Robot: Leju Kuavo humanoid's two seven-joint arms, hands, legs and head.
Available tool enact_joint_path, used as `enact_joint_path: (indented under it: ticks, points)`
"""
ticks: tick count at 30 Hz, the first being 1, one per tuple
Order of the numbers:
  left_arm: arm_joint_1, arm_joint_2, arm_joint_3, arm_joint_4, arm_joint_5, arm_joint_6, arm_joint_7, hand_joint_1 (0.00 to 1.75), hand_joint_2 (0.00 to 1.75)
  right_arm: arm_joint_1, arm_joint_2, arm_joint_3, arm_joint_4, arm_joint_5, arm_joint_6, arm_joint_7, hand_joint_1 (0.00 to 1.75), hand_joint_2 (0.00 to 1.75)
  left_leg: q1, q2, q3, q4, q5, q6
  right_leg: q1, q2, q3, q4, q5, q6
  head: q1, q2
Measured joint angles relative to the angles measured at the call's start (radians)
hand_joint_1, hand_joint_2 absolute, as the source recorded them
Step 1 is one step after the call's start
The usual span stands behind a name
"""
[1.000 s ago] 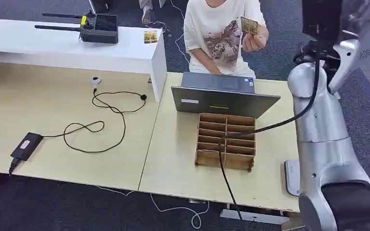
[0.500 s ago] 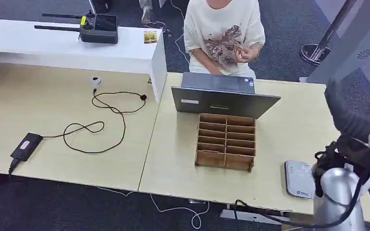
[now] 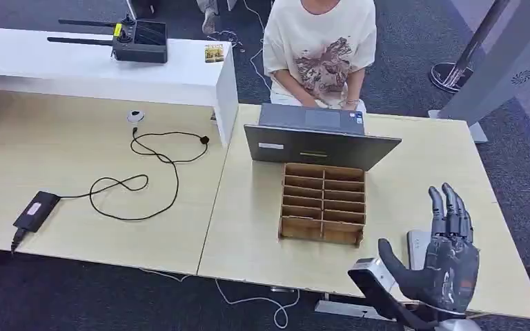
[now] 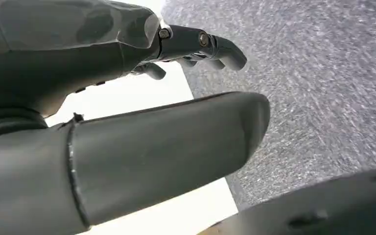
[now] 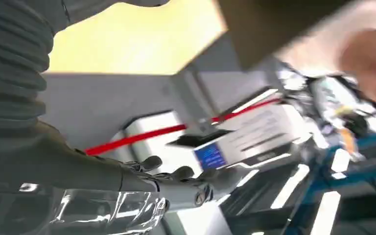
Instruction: Pass the card to the sensor for recognition and then transmit it.
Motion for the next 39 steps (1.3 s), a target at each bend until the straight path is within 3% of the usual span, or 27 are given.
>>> enact_joint_path:
  ticks: [3,8,9,11,13,15,23,26,28,34,39]
  points:
    - [0.002,0.001,-0.001,0.0,-0.001,0.0,-0.005,0.0,0.0,0.005,-0.011,0.029,0.014,0.035,0.005,0.035,0.0,1.75,0.0,0.0,0.0,0.0,0.0,0.0,0.0,0.0,0.0,0.0,0.0,0.0,0.0,0.0]
    - [0.002,0.001,-0.002,0.0,-0.001,0.0,-0.007,0.0,0.0,0.006,-0.021,0.054,0.028,0.04,0.006,0.04,0.0,1.75,0.0,0.0,0.0,0.0,0.0,0.0,0.0,0.0,0.0,0.0,0.0,0.0,0.0,0.0]
    - [0.002,0.001,-0.002,0.0,-0.001,0.0,-0.007,0.0,0.0,0.006,-0.023,0.057,0.03,0.064,0.015,0.059,0.0,1.75,0.0,0.0,0.0,0.0,0.0,0.0,0.0,0.0,0.0,0.0,0.0,0.0,0.0,0.0]
    - [0.002,0.0,-0.002,0.0,0.004,0.001,-0.007,0.0,0.0,0.006,-0.026,0.064,0.032,0.166,0.068,0.153,0.0,1.75,0.0,0.0,0.0,0.0,0.0,0.0,0.0,0.0,0.0,0.0,0.0,0.0,0.0,0.0]
    - [0.003,-0.001,-0.002,0.0,0.005,0.01,-0.007,0.0,0.0,0.005,-0.026,0.078,0.033,0.222,0.076,0.23,0.0,1.75,0.0,0.0,0.0,0.0,0.0,0.0,0.0,0.0,0.0,0.0,0.0,0.0,0.0,0.0]
    - [0.003,-0.001,-0.002,0.0,0.002,0.016,-0.005,0.0,0.0,0.001,-0.026,0.092,0.033,0.241,0.085,0.252,0.0,1.75,0.0,0.001,0.0,0.0,0.0,0.0,0.0,0.001,0.0,0.0,0.0,0.0,0.0,0.0]
    - [0.003,0.0,-0.002,0.0,-0.007,0.016,-0.01,0.0,0.0,-0.04,-0.024,0.129,0.065,0.215,0.157,0.242,0.0,1.75,0.0,0.001,0.0,0.0,0.0,0.0,0.0,0.001,0.0,0.0,0.0,0.0,0.0,0.0]
    - [0.003,0.001,-0.002,0.0,-0.013,0.012,-0.01,0.0,0.0,-0.069,-0.014,0.129,0.097,0.192,0.255,0.277,0.0,1.75,0.0,0.001,0.001,0.0,0.0,0.0,0.0,0.001,0.001,0.0,0.0,0.0,0.0,0.0]
    - [0.003,0.002,-0.003,0.0,-0.017,0.011,-0.012,0.0,0.0,-0.081,-0.005,0.13,0.123,0.185,0.277,0.285,0.0,1.75,0.0,0.001,0.001,0.0,0.0,0.0,0.0,0.001,0.001,0.0,0.0,0.0,0.0,0.0]
    - [0.003,0.004,-0.011,0.0,-0.033,0.01,-0.008,0.0,0.0,-0.113,0.022,0.142,0.189,0.161,0.296,0.282,0.0,1.75,0.0,0.001,0.001,0.0,0.0,0.0,0.0,0.001,0.0,0.0,0.0,0.0,0.0,0.0]
    - [0.001,0.007,-0.021,0.0,-0.042,-0.001,-0.007,0.0,0.0,-0.156,0.037,0.148,0.232,0.126,0.237,0.238,0.0,1.75,0.0,0.001,0.001,0.0,0.0,0.0,0.0,0.001,0.0,0.0,0.0,0.0,0.0,0.0]
